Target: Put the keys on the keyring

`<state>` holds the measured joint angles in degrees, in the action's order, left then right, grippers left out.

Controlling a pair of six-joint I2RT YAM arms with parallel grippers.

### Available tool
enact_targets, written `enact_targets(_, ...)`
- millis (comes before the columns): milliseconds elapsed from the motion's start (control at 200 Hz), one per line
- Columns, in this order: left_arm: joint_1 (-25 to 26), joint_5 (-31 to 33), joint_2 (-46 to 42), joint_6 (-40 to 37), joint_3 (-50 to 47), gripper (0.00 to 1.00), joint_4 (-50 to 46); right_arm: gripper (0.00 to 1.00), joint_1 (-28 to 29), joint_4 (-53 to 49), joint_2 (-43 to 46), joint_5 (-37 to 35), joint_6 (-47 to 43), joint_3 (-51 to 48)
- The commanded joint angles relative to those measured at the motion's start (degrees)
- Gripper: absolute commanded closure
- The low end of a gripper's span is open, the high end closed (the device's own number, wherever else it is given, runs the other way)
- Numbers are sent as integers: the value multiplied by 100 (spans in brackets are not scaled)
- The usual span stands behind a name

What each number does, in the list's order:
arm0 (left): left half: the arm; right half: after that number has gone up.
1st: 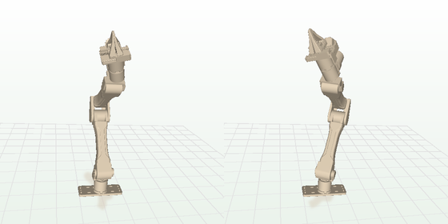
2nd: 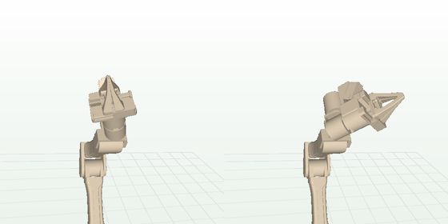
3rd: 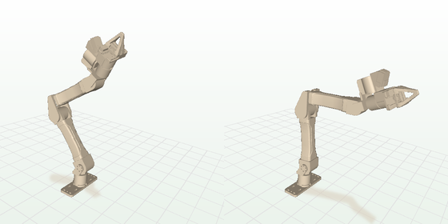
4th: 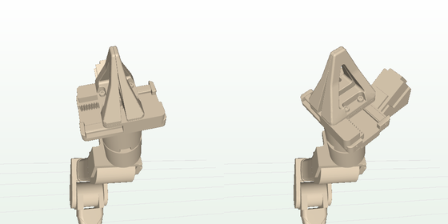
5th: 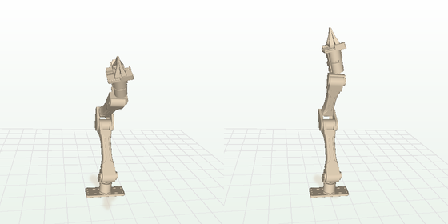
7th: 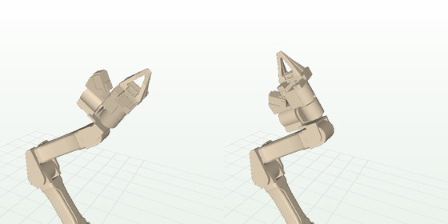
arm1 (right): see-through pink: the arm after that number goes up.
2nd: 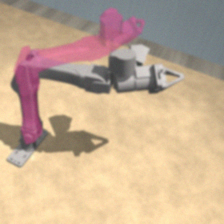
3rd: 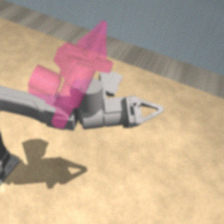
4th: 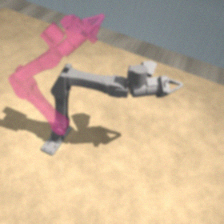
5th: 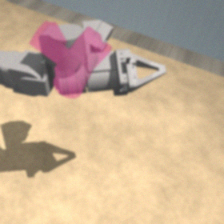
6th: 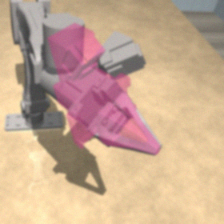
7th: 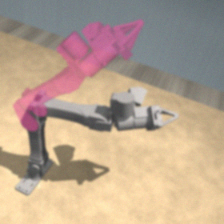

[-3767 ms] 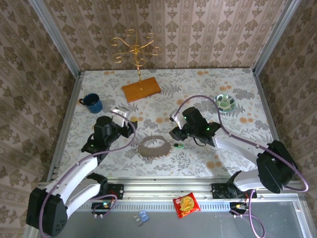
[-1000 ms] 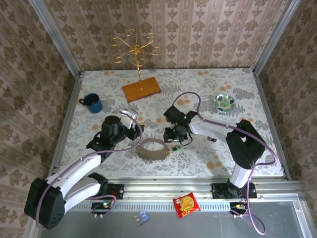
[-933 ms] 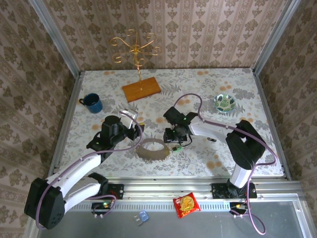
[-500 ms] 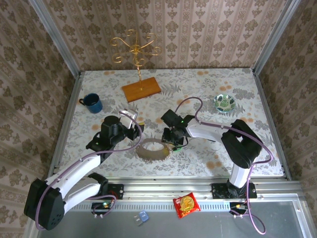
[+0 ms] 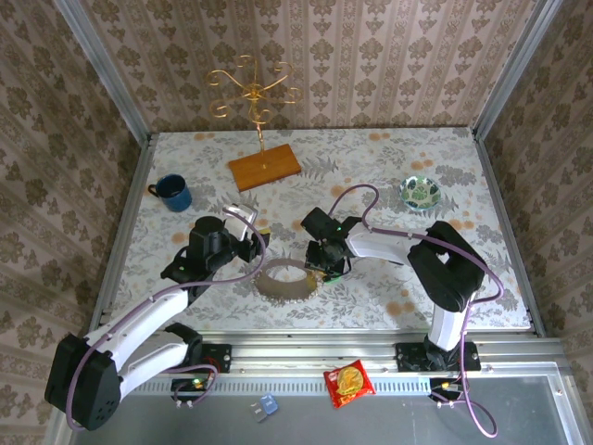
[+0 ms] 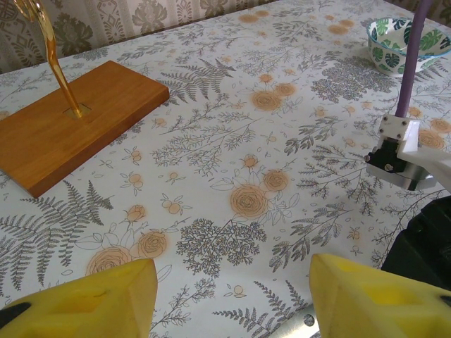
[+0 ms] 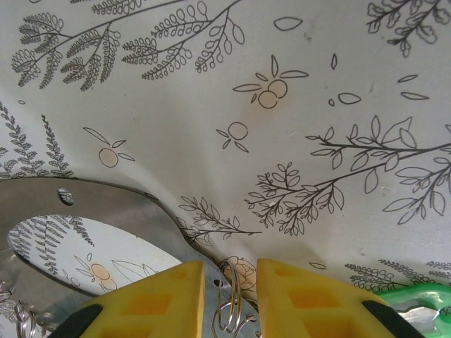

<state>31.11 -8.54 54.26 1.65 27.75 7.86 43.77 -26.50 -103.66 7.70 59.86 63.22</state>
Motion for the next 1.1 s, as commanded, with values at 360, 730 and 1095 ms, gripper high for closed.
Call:
enact_targets(360, 18, 36, 38, -104, 3, 40, 39, 83, 30, -136, -172, 108, 179, -55)
enact_targets(730, 17, 104, -76, -146, -13, 40, -12, 100, 29, -243, -90, 129, 7, 62)
enact_targets(1095, 22, 322, -505, -546, 46, 41, -21, 100, 201, -400, 864, -326, -2423, 690)
